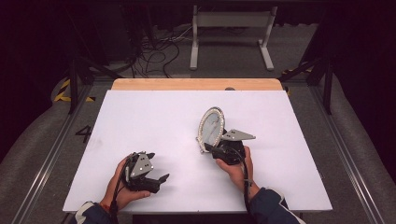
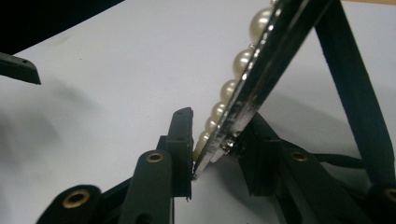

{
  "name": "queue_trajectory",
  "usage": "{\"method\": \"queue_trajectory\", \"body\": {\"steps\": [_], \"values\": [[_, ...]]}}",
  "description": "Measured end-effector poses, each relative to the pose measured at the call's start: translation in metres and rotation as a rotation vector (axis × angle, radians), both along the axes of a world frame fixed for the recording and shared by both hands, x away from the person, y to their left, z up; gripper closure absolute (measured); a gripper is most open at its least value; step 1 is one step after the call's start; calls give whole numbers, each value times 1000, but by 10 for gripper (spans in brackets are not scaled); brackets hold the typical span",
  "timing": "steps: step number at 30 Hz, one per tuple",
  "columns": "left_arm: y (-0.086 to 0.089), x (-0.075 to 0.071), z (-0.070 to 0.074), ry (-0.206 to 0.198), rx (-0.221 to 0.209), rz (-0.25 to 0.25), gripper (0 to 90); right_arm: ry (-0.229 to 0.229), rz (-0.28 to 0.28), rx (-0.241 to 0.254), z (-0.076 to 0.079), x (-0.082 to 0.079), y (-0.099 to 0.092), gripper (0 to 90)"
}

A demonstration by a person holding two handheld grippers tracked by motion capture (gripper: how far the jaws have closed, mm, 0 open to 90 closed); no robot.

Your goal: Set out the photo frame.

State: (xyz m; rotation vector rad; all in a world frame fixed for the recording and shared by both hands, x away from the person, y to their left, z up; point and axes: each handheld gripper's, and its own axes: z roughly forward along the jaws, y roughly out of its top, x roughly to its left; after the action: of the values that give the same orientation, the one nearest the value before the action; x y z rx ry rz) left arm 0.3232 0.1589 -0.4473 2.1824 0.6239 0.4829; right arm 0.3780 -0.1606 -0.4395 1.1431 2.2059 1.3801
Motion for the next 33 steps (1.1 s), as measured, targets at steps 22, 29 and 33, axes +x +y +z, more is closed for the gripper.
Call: {"method": "queue_trajectory", "body": {"steps": [22, 29, 33], "values": [[-9, 16, 3, -8, -23, -27, 139, -46, -58, 6, 0, -8, -7, 618], [-8, 16, 2, -14, -12, -27, 139, -44, -115, 57, -7, -3, 0, 557], [-9, 17, 3, -13, -13, -24, 139, -29, -116, 80, -10, -1, -2, 595]]}}
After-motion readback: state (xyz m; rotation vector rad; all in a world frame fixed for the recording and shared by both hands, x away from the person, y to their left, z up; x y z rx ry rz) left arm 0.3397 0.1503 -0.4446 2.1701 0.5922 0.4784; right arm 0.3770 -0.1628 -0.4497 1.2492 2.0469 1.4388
